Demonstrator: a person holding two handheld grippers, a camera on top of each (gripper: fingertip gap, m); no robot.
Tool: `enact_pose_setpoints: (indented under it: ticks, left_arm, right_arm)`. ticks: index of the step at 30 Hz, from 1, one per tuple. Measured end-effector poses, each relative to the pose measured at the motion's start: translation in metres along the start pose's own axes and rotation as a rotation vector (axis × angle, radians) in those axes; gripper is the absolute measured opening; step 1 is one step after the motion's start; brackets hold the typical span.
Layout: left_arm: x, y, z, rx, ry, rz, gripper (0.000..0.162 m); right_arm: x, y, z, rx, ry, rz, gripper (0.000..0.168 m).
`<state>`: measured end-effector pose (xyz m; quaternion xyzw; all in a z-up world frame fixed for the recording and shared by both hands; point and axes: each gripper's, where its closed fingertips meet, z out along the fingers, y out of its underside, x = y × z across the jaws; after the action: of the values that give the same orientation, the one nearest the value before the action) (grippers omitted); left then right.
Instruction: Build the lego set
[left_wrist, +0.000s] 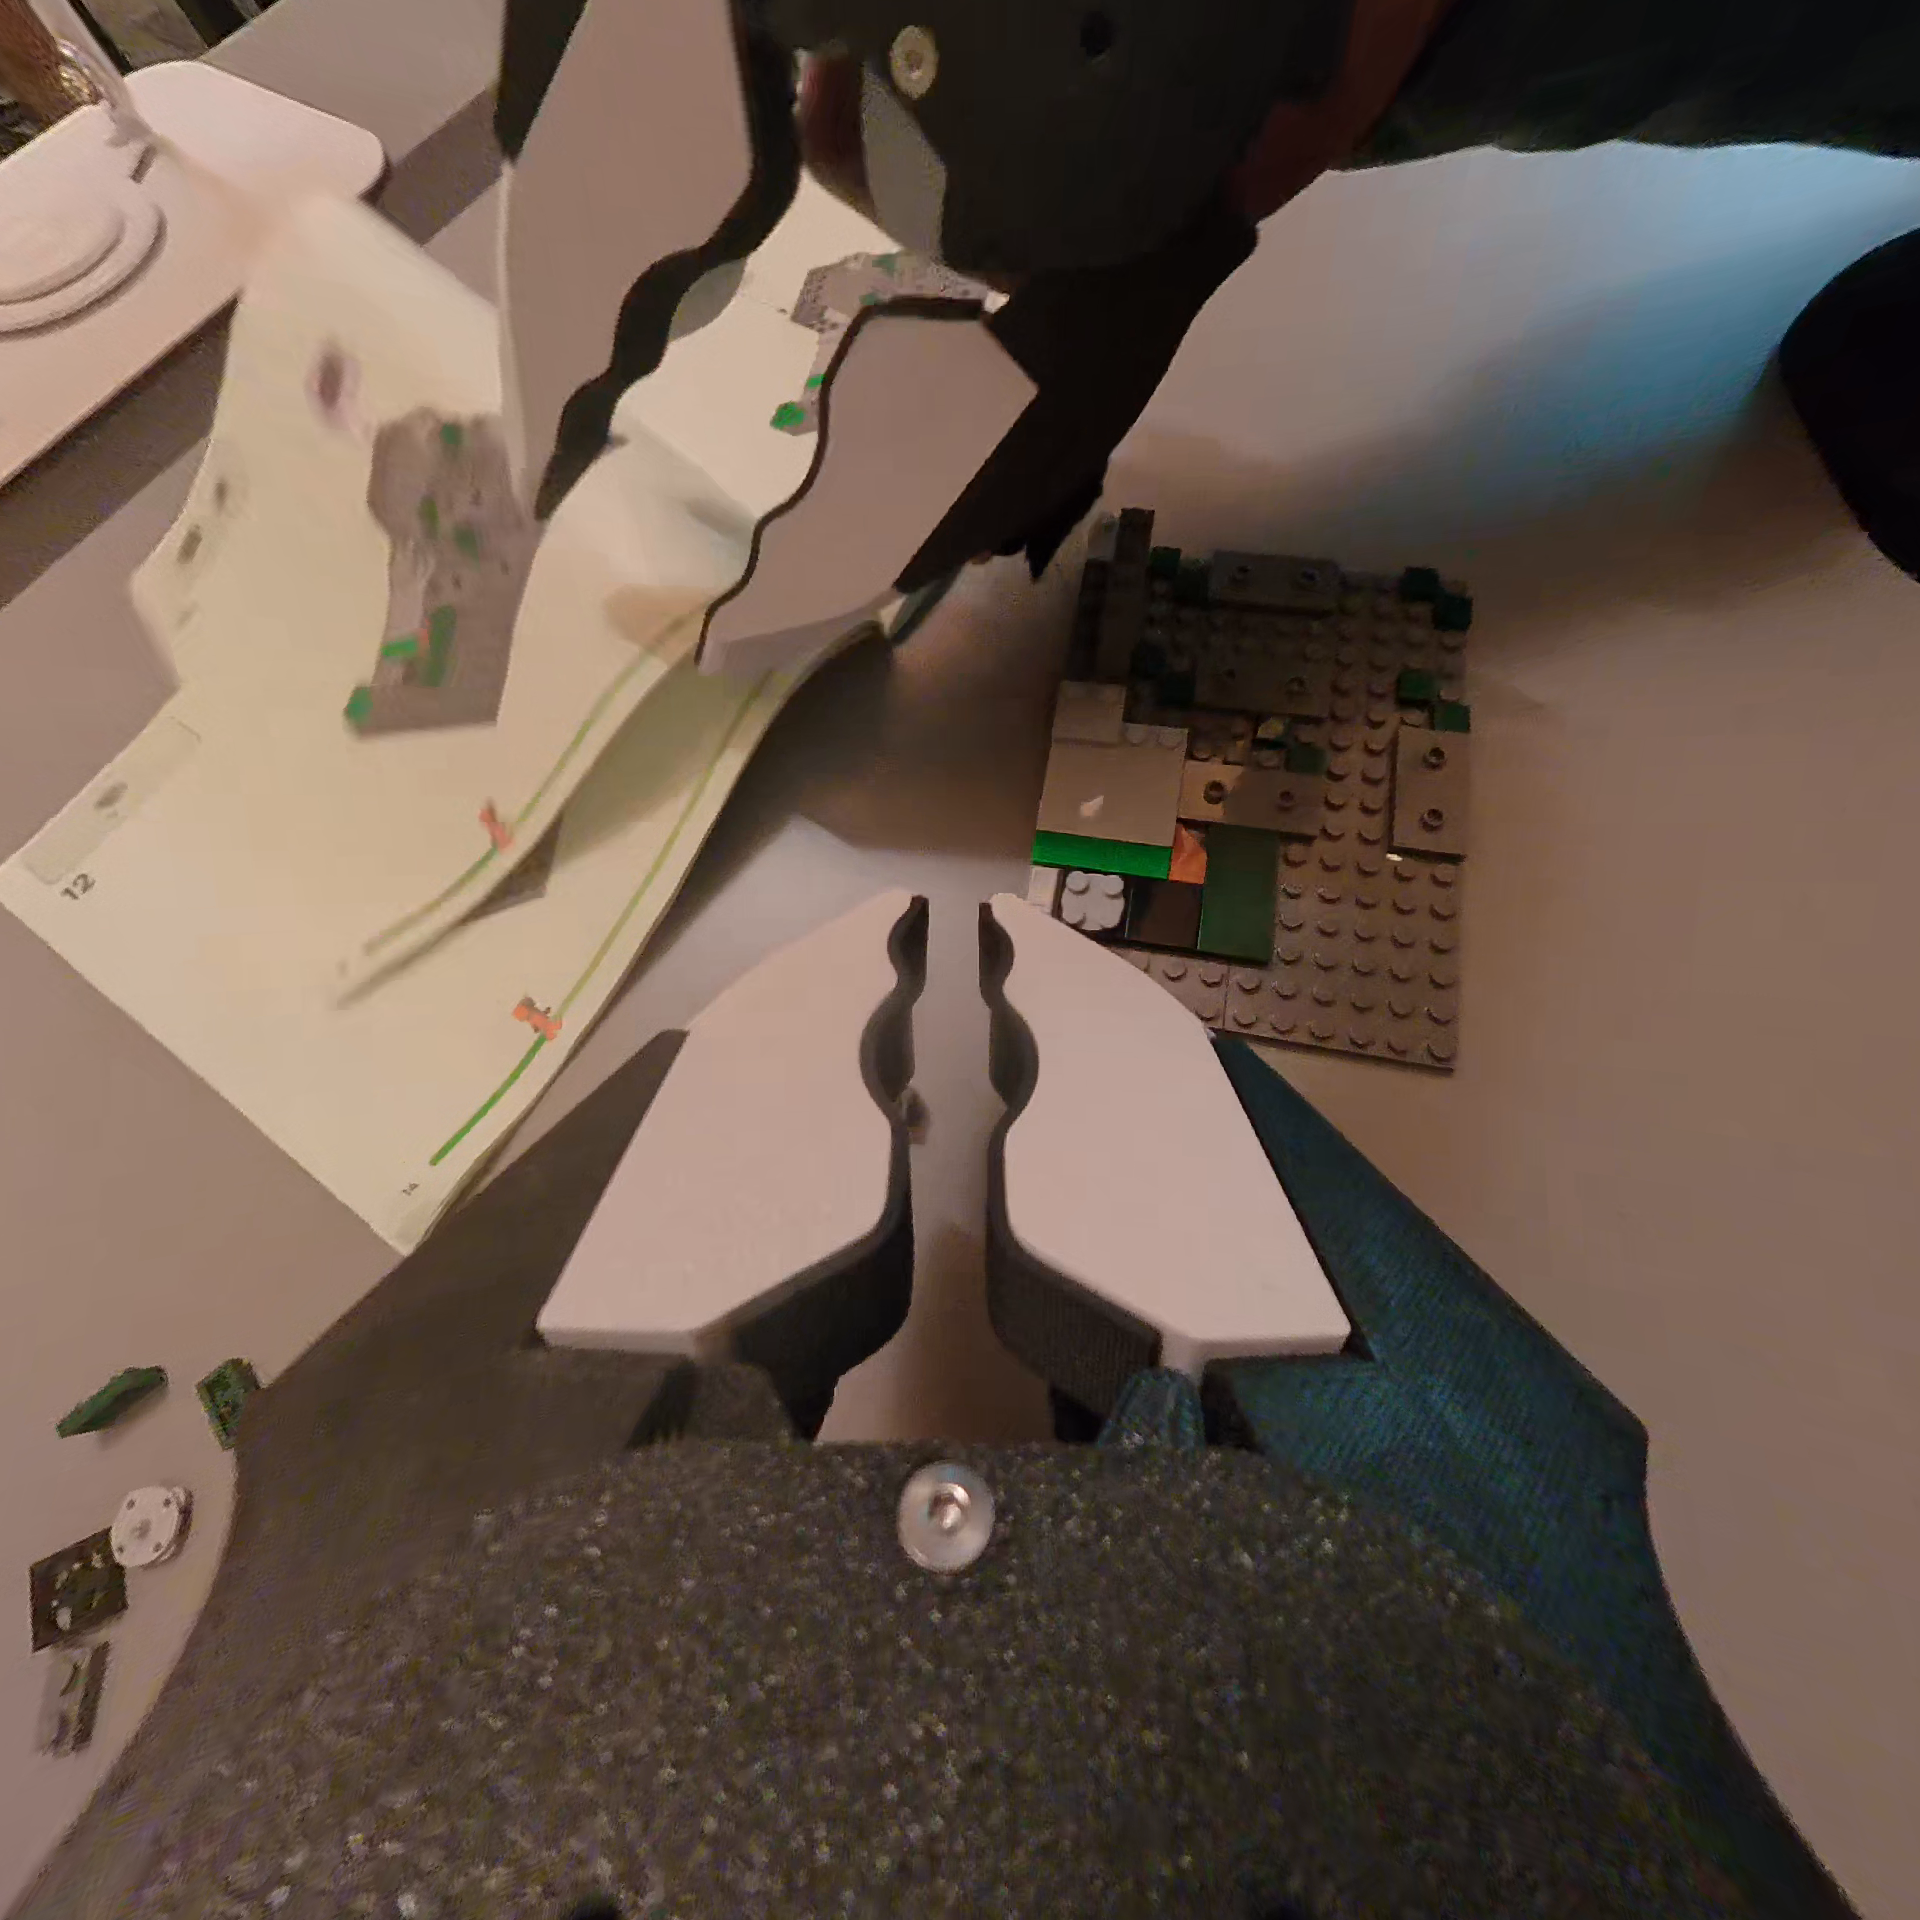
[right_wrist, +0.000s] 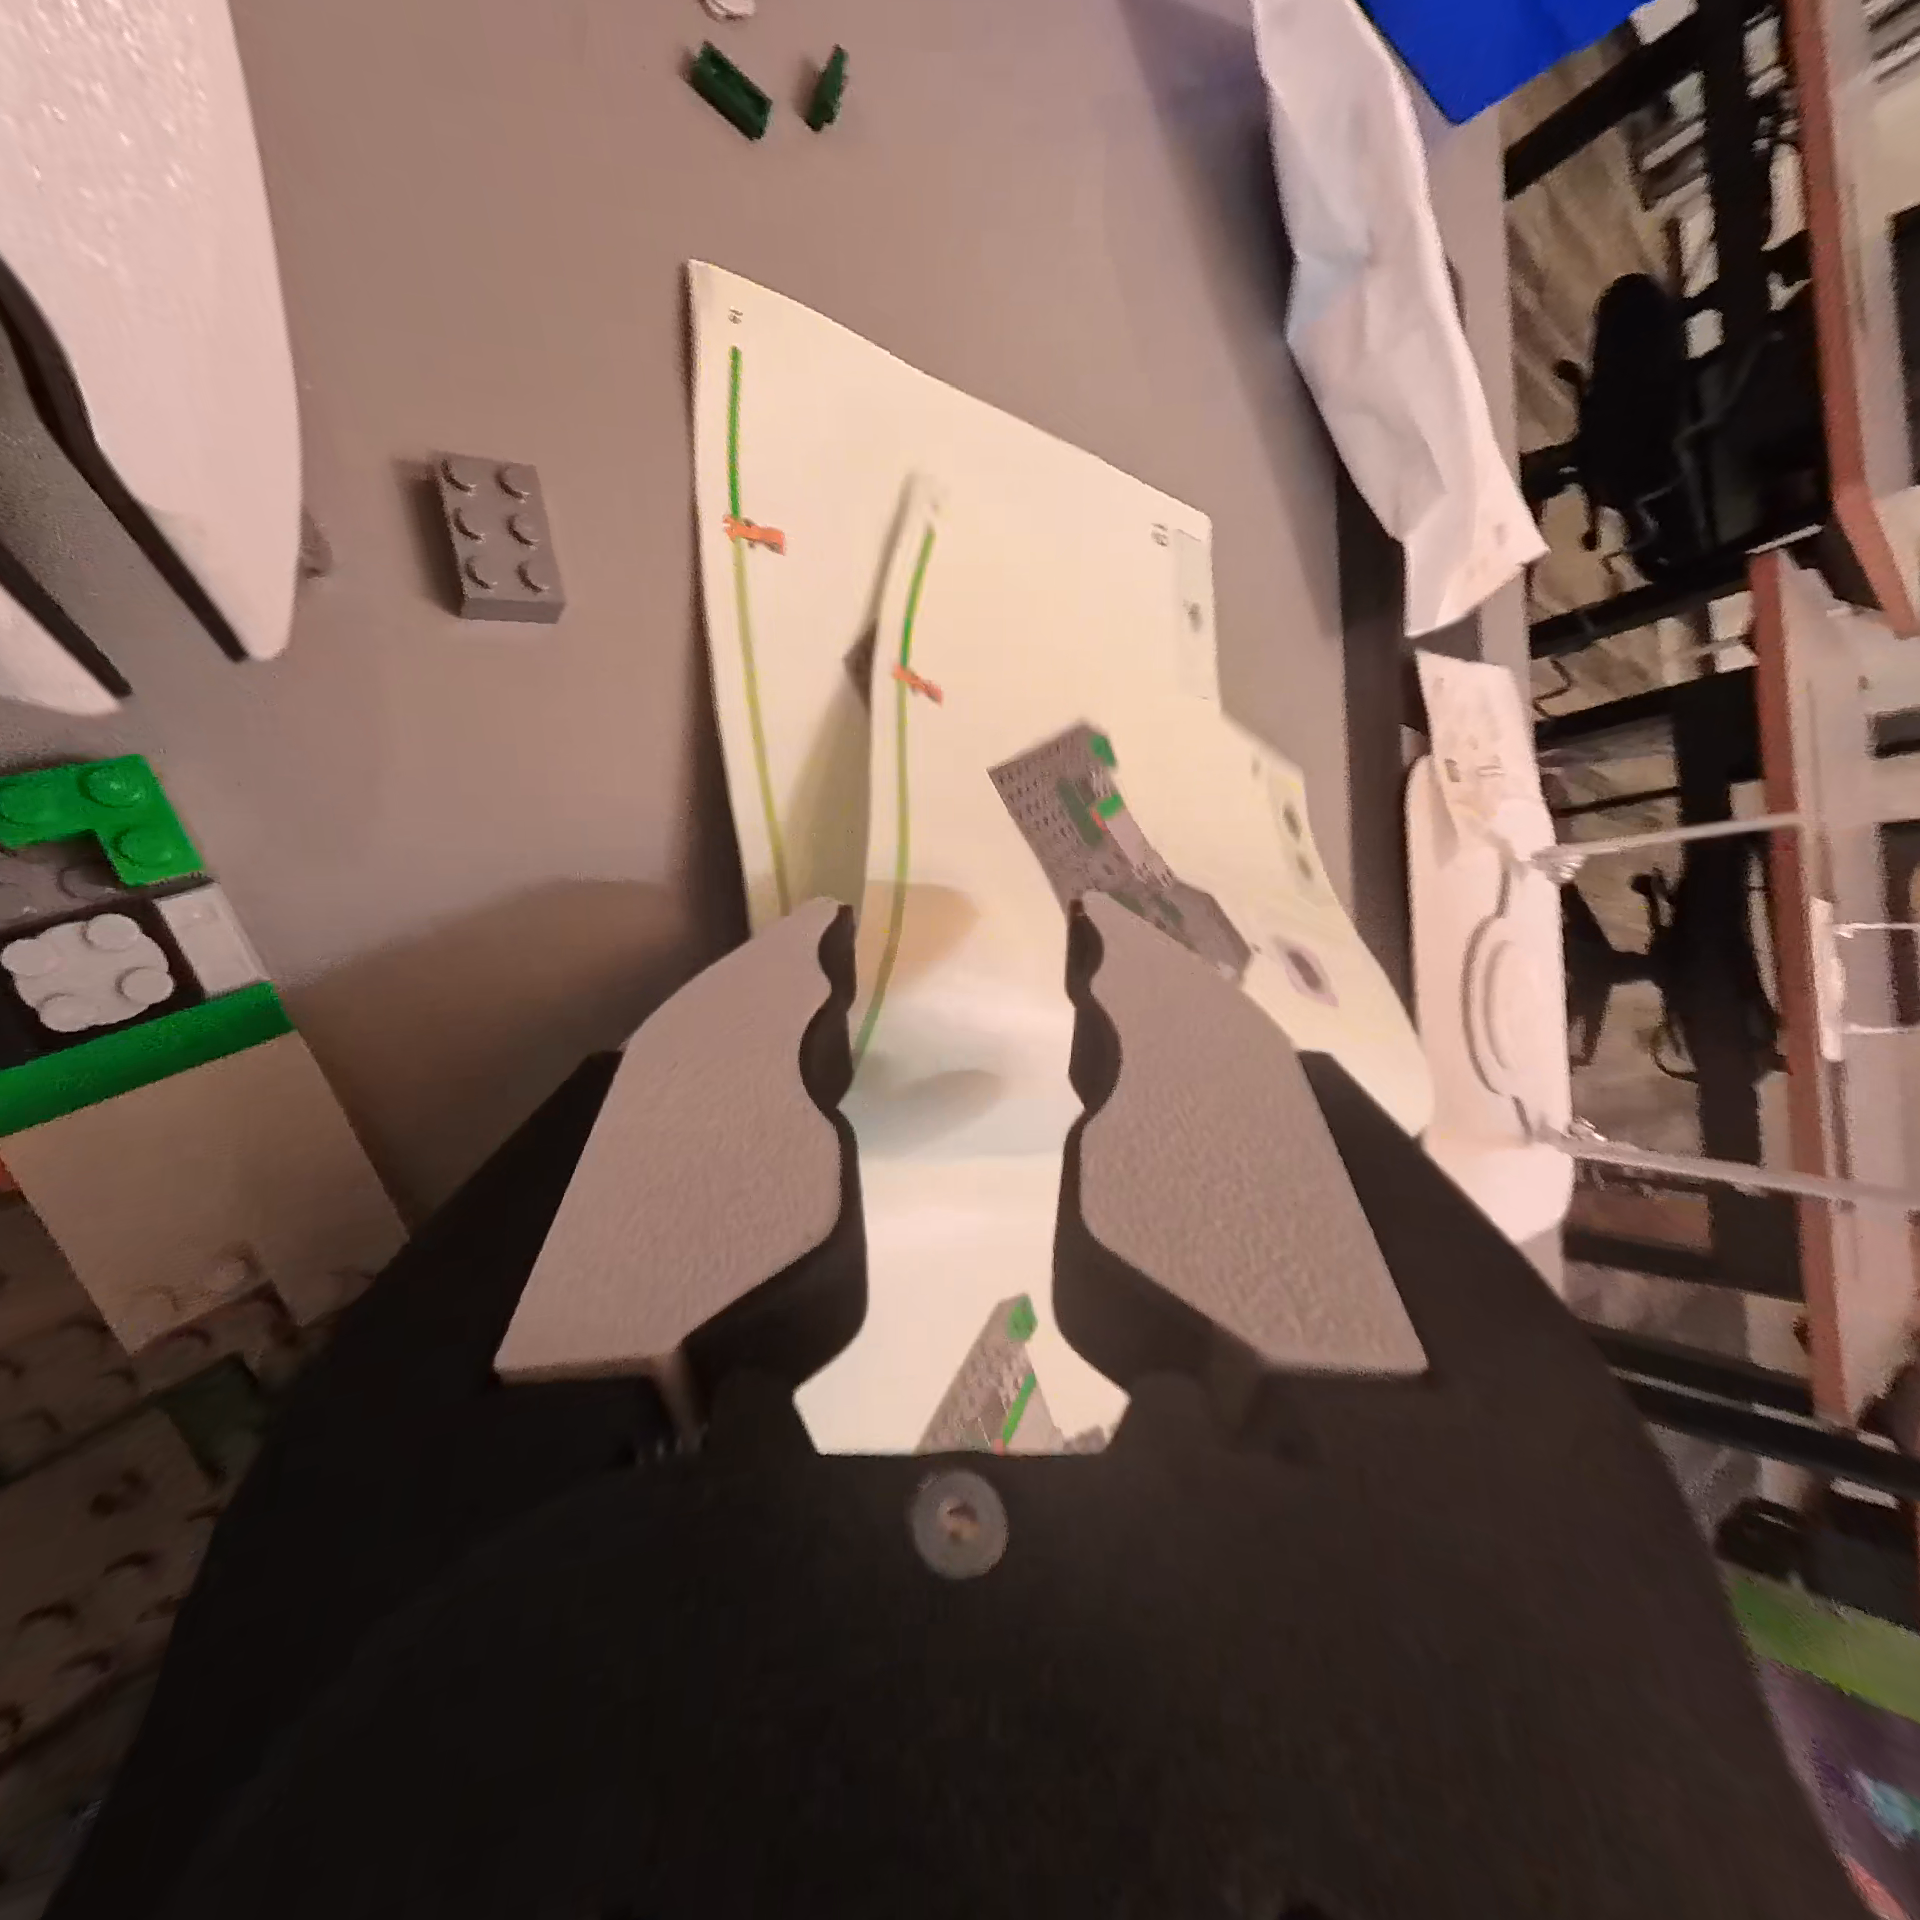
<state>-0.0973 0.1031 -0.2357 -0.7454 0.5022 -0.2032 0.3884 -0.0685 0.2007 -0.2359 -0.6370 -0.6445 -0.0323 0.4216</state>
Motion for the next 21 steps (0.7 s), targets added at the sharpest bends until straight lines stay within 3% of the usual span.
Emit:
enact_pose_setpoints:
  ticks: [1, 9, 21]
  left_arm:
    - [-0.001, -0.001, 0.000, 0.005, -0.002, -0.002, 0.009]
    - [-0.014, 0.001, -0.009, 0.012, -0.052, -0.008, 0.009]
    - [-0.030, 0.013, -0.023, 0.011, -0.077, -0.042, 0.009]
  right_arm:
    - [0.004, 0.001, -0.003, -0.001, 0.026, -0.003, 0.038]
    - [0.029, 0.029, -0.044, -0.052, 0.260, 0.041, 0.035]
    - [0.012, 0.154, -0.135, -0.241, 0.421, 0.409, 0.033]
